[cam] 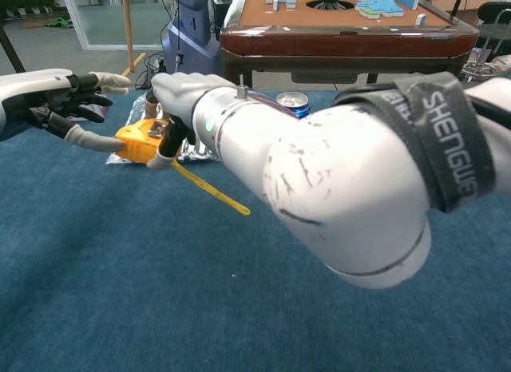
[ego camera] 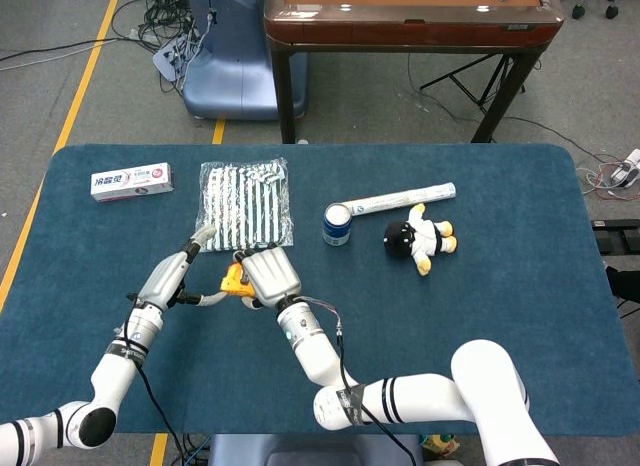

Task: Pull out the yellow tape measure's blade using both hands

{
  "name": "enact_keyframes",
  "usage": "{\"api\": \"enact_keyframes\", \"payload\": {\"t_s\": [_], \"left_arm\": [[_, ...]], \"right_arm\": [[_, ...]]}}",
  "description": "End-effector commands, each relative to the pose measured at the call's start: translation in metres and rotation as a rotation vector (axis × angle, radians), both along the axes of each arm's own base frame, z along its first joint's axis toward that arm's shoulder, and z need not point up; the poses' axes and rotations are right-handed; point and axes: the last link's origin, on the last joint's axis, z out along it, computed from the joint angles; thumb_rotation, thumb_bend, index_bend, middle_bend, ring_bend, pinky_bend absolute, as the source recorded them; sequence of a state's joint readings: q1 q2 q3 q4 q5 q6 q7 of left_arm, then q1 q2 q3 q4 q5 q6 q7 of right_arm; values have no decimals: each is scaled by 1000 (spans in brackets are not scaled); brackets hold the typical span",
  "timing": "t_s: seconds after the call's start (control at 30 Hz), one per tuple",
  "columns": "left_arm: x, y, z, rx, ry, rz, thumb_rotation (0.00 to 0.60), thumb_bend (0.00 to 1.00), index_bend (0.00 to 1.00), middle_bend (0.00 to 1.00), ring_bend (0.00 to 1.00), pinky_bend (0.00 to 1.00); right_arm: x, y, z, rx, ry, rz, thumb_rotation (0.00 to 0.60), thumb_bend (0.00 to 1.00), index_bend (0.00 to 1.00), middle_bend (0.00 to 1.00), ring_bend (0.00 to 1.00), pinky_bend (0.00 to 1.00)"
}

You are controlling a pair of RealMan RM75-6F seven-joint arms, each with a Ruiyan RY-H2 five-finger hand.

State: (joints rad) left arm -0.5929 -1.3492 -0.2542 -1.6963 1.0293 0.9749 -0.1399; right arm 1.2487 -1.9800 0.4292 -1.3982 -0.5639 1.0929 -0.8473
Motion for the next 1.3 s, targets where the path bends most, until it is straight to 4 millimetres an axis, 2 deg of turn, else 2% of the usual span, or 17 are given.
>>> {"api": "enact_keyframes", "payload": {"t_s": [0.03, 0.97, 1.3], "left_arm": [[-2, 1, 1, 6, 5, 7, 600, 144, 0, 0, 8, 87], [-22, 0, 16, 36, 33, 66, 600, 145, 4, 0, 13, 87], [-29, 0, 23, 35, 22, 89, 600, 152, 155, 0, 17, 87]], "right_arm": [[-1, 0, 1, 3, -3, -2, 600, 646, 586, 607, 549, 280], [-8, -3, 5, 2, 12, -9, 600, 646, 589, 611, 549, 280], [-7, -4, 4, 0, 20, -10, 600, 646, 595, 614, 553, 280]]}}
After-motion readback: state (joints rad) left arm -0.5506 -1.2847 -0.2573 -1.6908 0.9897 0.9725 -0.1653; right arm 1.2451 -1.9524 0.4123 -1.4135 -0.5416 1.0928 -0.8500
